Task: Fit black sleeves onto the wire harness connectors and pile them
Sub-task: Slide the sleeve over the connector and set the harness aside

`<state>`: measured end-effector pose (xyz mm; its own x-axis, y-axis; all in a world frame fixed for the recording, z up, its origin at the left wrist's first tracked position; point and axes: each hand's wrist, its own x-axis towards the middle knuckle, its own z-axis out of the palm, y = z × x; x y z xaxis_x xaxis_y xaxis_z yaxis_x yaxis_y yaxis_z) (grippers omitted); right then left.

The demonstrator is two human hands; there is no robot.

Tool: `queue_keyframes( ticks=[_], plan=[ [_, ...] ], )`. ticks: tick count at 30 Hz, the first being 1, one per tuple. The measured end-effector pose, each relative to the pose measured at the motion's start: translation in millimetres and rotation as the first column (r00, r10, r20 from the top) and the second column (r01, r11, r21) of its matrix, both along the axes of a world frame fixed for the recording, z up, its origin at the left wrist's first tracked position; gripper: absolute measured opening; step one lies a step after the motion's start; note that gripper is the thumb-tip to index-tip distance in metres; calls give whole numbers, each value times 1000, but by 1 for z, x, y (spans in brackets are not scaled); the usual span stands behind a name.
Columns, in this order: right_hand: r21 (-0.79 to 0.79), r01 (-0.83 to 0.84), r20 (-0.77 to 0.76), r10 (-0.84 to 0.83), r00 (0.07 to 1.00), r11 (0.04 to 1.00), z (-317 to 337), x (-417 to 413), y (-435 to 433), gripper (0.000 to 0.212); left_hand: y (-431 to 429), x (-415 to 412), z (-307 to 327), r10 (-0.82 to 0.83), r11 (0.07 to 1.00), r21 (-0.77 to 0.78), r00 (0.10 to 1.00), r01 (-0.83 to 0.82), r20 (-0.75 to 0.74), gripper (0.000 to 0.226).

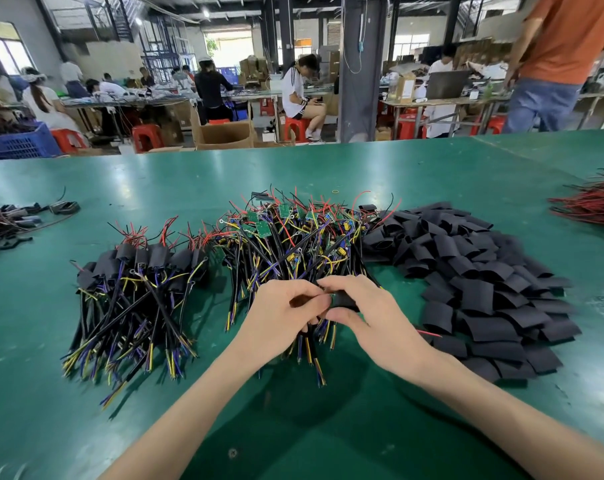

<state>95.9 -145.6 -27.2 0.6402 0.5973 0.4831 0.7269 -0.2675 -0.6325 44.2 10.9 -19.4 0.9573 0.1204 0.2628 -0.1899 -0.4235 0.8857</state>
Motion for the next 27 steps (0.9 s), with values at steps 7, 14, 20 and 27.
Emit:
queue_keyframes(
  ticks=[7,14,20,27],
  plan=[
    [-326,2,337,114,935,945,-7,4,-3,63,-3,-1,-1,0,1000,22,1000,0,-3,23],
    [-251,121,139,-88,986,960,11,15,-14,48,1,-2,5,94,994,-55,996,-94,-6,16],
    [-581,377,427,-124,895,721,14,5,-11,12,-4,-3,6,104,993,-52,995,-104,-5,18],
    [-576,288,248,-173,953,765,9,-1,-4,21,-9,-5,2,116,992,-47,993,-114,28,26]
  ],
)
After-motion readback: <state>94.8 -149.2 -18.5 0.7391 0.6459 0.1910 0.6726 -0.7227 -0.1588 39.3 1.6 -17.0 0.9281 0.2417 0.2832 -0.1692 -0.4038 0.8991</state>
